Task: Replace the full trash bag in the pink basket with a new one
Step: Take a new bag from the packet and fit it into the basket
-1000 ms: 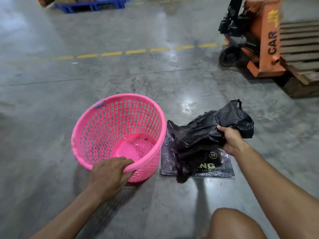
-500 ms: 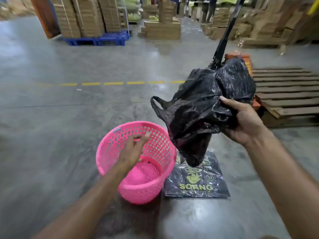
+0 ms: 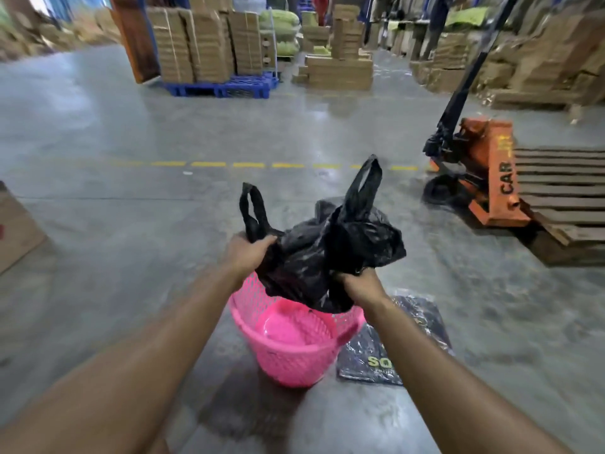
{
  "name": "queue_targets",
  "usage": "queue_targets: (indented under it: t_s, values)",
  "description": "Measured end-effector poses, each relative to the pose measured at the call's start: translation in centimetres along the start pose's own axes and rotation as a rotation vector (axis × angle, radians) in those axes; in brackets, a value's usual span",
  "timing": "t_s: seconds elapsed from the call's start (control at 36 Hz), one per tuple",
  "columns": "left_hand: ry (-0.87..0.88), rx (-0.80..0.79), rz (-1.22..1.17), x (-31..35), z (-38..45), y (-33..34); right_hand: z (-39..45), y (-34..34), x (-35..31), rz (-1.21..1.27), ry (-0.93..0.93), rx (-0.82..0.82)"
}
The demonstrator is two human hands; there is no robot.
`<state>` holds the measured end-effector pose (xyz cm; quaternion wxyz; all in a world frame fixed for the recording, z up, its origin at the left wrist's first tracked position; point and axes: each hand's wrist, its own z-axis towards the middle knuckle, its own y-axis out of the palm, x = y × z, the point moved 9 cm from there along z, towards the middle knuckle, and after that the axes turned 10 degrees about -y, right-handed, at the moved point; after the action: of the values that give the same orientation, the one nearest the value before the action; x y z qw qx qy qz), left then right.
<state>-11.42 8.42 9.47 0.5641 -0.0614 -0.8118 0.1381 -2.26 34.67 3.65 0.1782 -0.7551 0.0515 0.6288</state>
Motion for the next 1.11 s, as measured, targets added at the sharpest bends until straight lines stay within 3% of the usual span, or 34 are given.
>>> queue_targets:
  t_s: [0.06, 0.11, 0.19, 0.31, 0.39, 0.53, 0.69, 0.81, 0.89, 1.0, 1.11]
  values:
    - [0.047, 0.047, 0.135, -1.1, -0.7, -0.2, 4.1, -0.4, 7.2, -0.011, 0.079, 0.034]
    - [0.085, 0.113, 0.221, -2.1, -0.9, -0.7, 3.9, -1.6, 7.7, 0.006, 0.111, 0.13]
    - [0.141, 0.201, 0.332, -2.9, -0.9, -1.9, -2.0, -4.3, -0.5, -0.203, 0.116, 0.302]
    - [0.177, 0.233, 0.393, -3.5, -0.9, -2.8, -3.6, -7.5, -7.1, -0.46, -0.16, 0.478]
    - [0.208, 0.216, 0.371, -3.7, -0.9, -3.0, -1.7, -5.5, -9.1, -0.599, -0.219, 0.317]
    - [0.213, 0.16, 0.284, -4.2, -1.4, -2.7, 0.6, 0.1, -9.5, -0.763, -0.082, 0.076]
    - [0.025, -0.063, 0.175, -6.5, -1.4, -1.1, 2.1, 6.5, -1.5, -0.581, 0.152, -0.149]
    - [0.148, -0.128, 0.302, -5.2, -2.6, 0.2, 0.3, 8.7, 3.3, -0.629, 0.188, -0.285]
    - [0.24, -0.079, 0.506, -4.4, -2.7, 0.4, 0.4, 8.8, 4.4, -0.721, 0.152, -0.279]
    - [0.34, 0.094, 0.564, -2.9, -2.3, -1.0, 0.9, 7.5, 4.2, -0.938, 0.168, -0.267]
    - [0.422, 0.207, 0.572, -1.0, -2.3, -2.5, 2.2, 6.6, 1.2, -1.146, -0.056, -0.187]
